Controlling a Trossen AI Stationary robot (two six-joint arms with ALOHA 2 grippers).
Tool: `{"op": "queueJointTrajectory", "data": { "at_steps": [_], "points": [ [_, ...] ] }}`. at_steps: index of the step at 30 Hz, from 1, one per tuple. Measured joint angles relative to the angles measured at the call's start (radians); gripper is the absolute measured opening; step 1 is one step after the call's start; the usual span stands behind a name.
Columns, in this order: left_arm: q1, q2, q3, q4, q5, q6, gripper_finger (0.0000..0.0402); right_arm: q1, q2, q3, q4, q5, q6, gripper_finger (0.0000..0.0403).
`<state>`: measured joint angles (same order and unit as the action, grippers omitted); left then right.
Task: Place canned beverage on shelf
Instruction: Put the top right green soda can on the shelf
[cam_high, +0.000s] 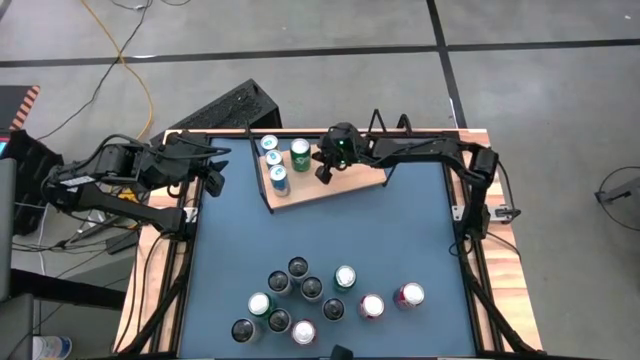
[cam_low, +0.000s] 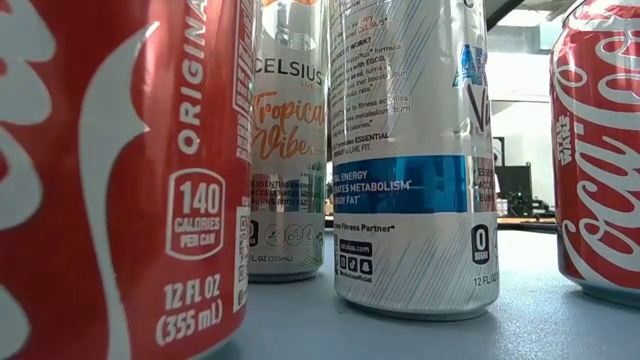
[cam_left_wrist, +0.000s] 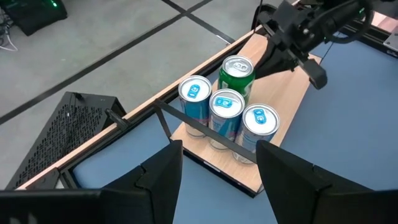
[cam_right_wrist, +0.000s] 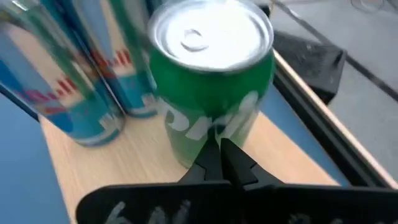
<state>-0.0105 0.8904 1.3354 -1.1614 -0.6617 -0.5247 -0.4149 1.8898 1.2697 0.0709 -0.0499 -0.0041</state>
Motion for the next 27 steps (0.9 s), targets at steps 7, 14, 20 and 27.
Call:
{"op": "queueJointTrajectory", "data": {
  "at_steps": [7, 14, 20, 27],
  "points": [
    [0.000, 0.000, 0.000, 0.000, -0.007, 0.007, 0.0193, -0.014, 0.026, 0.000, 0.091, -0.035, 0.011, 0.0000],
    [0.000, 0.000, 0.000, -0.001, -0.018, 0.011, 0.0193, -0.014, 0.063, 0.051, 0.030, -0.035, 0.021, 0.0000],
    [0.000, 0.000, 0.000, -0.011, -0.017, 0.011, 0.0193, 0.010, 0.043, 0.091, -0.063, -0.031, 0.006, 0.0000],
    [0.000, 0.000, 0.000, -0.011, -0.022, 0.012, 0.0193, 0.042, 0.056, 0.120, -0.062, -0.036, -0.020, 0.0000]
  ]
}}
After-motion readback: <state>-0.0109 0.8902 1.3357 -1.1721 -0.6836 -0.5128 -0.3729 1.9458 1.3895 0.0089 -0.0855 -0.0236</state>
